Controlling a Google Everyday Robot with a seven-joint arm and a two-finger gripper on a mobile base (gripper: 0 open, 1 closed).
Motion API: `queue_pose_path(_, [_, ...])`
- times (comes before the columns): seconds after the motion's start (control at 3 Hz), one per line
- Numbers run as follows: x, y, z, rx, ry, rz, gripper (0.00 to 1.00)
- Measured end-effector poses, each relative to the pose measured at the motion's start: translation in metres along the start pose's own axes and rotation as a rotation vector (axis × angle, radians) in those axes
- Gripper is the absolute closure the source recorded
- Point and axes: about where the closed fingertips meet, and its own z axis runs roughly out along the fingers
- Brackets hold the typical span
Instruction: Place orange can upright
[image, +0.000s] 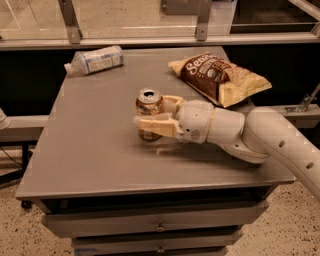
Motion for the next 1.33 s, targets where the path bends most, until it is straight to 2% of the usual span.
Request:
queue_pose_path(0.33, [-0.001,0.0,-0.01,-0.005,0.008,-0.009,0.0])
queue_pose_path(0.67, [-0.006,0.0,-0.022,-0.023,0.025,-0.033,0.0])
queue_pose_path(1.0, [-0.017,-0.004,-0.055,-0.015,0.046,-0.078,0.0])
queue_pose_path(1.33, [-0.033,0.001,-0.096,0.054,0.049,-0.136,0.0])
